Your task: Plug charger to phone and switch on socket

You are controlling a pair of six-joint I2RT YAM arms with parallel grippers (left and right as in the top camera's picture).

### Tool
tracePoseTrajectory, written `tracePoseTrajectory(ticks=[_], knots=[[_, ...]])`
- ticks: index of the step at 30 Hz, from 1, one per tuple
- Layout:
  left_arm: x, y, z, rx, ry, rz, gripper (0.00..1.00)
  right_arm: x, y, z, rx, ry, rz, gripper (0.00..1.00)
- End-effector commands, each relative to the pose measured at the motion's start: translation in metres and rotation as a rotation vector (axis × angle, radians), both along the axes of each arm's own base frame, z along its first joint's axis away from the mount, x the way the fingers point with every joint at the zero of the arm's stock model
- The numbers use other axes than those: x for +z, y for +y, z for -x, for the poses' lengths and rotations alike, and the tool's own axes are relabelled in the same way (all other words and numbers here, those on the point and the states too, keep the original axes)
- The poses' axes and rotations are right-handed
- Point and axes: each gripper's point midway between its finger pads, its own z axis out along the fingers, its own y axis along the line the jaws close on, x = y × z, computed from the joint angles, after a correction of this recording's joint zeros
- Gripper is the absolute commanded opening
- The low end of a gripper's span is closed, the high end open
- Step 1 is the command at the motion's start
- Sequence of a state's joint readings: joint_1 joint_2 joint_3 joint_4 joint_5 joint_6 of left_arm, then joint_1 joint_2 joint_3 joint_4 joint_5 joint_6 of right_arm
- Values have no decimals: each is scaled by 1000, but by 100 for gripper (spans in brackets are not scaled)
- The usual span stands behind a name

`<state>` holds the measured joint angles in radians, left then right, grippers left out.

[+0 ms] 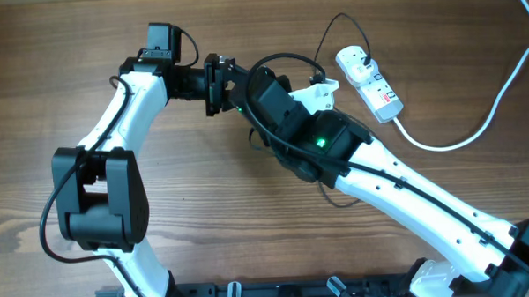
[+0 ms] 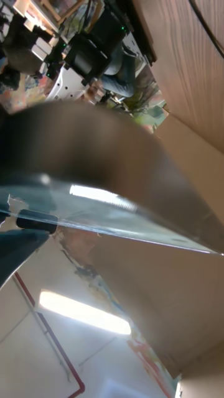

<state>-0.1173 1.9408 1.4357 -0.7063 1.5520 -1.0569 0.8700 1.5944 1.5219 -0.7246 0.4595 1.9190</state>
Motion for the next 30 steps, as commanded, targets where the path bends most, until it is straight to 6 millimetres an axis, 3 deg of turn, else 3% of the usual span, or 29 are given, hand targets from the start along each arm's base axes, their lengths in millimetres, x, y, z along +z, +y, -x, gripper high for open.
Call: tracePoseTrajectory(ticks=[1,9,11,12,14,15,17,19,21,23,26,30], knots=[[17,-1,4,-13,-36,27,28,4,5,-1,-2,1,-31,8],[17,-1,4,-13,-32,27,14,2,9,2,20,17,-41,9],[17,-1,4,-13,-33,27,9,2,10,2,28,17,-38,14],[17,-1,4,-13,-32,27,4,2,10,2,38,12,-27,19],[17,-1,4,-13,-33,27,4,2,10,2,62,3,0,38],[17,-1,4,-13,-33,27,4,3,10,1,87,-9,30,59],[17,-1,4,-13,-34,27,4,8,9,-1,118,-44,73,88],[17,-1,2,-11,-51,26,4,23,7,-3,189,-111,140,99],[16,-1,-2,-6,-103,21,4,46,1,-3,274,-196,223,99],[14,0,-10,10,-223,5,4,77,-20,1,335,-289,316,100],[2,6,-21,50,-394,-59,4,104,-62,14,418,-342,447,100],[-25,23,-37,96,-576,-218,4,110,-126,31,512,-310,584,100]])
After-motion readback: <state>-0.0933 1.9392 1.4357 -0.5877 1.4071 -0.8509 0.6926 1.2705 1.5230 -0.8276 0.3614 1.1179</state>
